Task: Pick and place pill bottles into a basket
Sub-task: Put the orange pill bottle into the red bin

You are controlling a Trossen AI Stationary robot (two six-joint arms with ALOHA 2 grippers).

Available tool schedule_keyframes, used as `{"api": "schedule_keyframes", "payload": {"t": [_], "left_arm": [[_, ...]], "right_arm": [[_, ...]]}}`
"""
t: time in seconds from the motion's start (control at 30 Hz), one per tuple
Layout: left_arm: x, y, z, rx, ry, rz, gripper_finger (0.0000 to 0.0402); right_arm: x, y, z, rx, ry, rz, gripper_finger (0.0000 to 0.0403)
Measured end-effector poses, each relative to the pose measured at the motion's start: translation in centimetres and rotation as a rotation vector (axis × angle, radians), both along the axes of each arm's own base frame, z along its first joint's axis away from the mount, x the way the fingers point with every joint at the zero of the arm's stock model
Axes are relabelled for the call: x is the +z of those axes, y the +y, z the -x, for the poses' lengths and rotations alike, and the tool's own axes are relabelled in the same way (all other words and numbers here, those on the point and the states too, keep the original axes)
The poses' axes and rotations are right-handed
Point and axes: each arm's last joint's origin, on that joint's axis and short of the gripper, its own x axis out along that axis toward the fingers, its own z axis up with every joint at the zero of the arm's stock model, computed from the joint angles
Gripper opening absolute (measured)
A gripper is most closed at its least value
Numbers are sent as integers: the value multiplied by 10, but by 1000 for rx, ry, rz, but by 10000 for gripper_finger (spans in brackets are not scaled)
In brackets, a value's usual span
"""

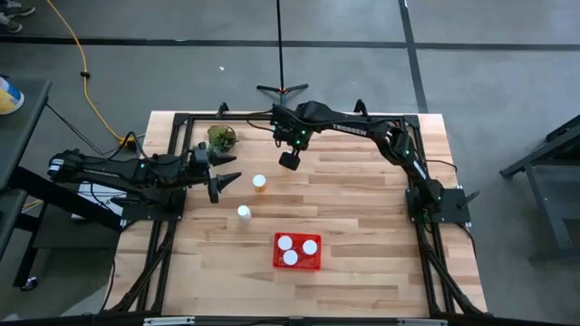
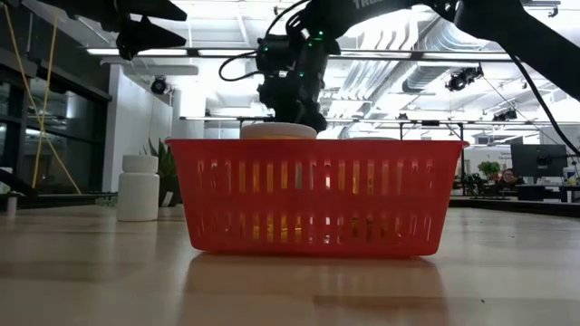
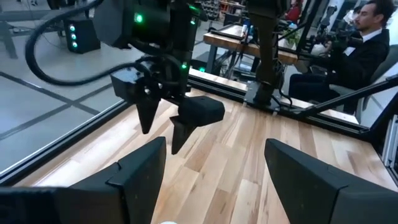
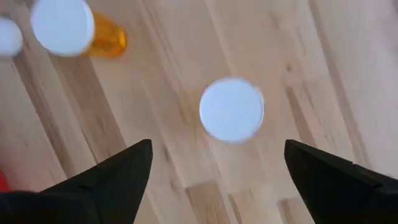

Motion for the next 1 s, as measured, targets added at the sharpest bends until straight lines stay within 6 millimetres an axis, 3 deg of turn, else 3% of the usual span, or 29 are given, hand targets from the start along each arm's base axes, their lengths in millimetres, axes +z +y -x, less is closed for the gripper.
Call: {"api": "schedule_keyframes", "payload": {"t": [0.17, 0.4, 1.0], "left_arm": [[0, 0, 0, 0, 3, -1, 308], [0, 0, 0, 0, 5, -4, 308], [-1, 0, 0, -3, 25, -33, 308]], "right_arm": [[-2, -9, -1, -50, -25, 14, 356], [-22, -16, -6, -75, 3, -2, 356], [-22, -24, -8, -139, -41, -12, 358]]}}
